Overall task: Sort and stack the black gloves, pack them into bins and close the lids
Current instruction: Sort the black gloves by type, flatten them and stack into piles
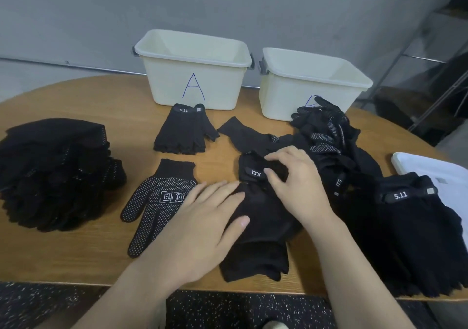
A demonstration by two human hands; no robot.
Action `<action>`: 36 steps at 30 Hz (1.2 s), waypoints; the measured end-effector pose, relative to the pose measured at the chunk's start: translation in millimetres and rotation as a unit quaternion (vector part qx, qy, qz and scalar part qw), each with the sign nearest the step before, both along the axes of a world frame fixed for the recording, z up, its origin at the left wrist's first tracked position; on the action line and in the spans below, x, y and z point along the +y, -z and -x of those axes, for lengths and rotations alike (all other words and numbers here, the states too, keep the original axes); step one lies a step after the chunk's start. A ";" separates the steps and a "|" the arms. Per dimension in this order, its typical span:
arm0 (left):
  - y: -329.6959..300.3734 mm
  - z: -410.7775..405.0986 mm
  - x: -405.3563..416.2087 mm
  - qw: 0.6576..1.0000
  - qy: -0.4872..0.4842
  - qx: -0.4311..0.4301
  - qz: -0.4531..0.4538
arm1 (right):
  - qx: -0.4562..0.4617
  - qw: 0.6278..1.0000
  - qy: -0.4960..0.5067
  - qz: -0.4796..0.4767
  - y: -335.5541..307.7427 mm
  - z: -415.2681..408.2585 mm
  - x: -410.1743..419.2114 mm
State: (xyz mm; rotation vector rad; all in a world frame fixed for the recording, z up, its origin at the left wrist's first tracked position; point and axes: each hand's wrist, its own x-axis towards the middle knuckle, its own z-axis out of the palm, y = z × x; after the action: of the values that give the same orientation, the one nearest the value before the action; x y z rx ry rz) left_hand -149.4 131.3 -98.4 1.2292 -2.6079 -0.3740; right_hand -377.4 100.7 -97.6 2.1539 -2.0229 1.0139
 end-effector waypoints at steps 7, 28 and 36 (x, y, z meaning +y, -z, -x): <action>-4.6 23.6 -54.1 0.990 -0.097 0.085 -0.047 | -0.031 0.998 0.009 -0.058 8.5 9.1 -14.7; -17.0 62.7 -71.1 0.865 -0.189 0.409 -0.221 | -0.063 0.997 -0.022 -0.035 -2.3 7.0 8.7; -28.2 56.9 -59.2 0.819 -0.157 0.488 -0.257 | -0.025 0.999 0.027 0.005 -6.3 7.8 13.8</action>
State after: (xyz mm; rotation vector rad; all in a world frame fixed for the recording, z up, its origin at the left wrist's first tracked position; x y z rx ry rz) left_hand -206.3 72.1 -70.2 1.1204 -1.4239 -1.2902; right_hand -385.2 114.5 -91.3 2.0769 -2.0799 1.0807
